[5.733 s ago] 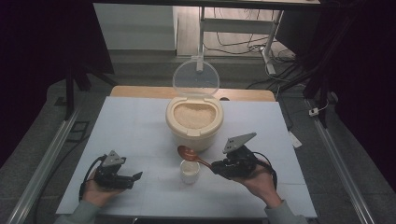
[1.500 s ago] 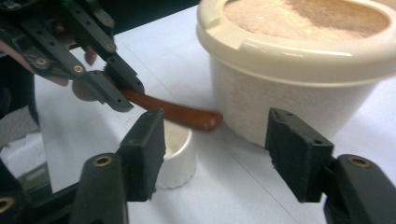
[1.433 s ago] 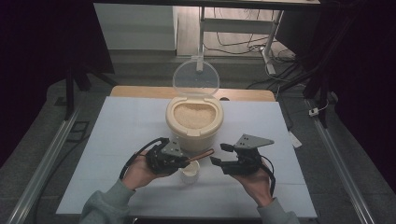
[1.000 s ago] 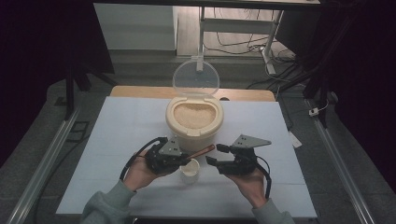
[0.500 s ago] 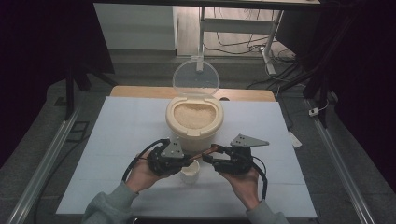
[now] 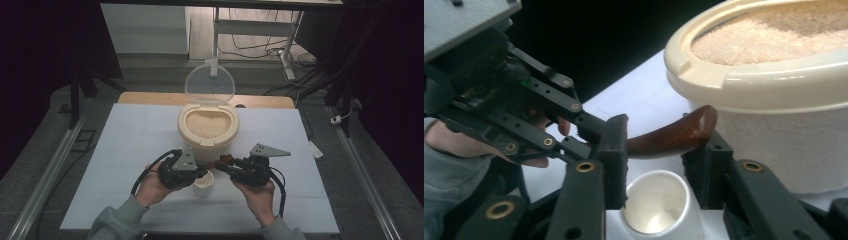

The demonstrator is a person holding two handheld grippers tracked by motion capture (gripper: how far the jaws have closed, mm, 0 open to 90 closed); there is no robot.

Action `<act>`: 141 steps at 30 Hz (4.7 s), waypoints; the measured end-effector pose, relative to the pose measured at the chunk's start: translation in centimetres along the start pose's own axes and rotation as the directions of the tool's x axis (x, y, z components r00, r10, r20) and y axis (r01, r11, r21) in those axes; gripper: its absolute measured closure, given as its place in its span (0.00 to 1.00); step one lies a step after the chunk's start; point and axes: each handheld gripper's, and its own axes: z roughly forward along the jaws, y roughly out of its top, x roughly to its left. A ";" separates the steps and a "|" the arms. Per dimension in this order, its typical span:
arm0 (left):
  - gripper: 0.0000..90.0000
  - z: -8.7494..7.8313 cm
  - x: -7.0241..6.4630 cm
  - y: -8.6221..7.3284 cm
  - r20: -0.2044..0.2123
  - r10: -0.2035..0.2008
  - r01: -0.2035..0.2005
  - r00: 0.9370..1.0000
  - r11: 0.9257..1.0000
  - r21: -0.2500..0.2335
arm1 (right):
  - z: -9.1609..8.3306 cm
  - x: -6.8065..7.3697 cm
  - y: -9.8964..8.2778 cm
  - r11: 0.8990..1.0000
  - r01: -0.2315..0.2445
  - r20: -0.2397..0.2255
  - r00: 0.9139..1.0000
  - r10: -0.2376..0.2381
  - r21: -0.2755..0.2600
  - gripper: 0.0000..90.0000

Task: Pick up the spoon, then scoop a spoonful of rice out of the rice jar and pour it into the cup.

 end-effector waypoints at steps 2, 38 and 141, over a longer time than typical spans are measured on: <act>0.88 0.0 -0.1 0.0 0.003 0.008 -0.008 1.000 1.000 0.002 | 0.0 0.0 0.0 1.000 -0.003 -0.011 1.000 0.003 -0.007 0.77; 0.31 -3.5 0.4 -4.4 -0.064 -0.235 0.220 0.970 0.958 -0.183 | -3.4 -0.7 1.7 0.982 0.056 -0.086 0.994 -0.072 -0.179 0.92; 0.22 -4.6 2.1 -16.3 -0.169 -0.447 0.443 0.878 0.894 -0.066 | -1.2 -5.2 10.8 0.951 0.288 0.380 0.896 -0.228 -0.110 0.92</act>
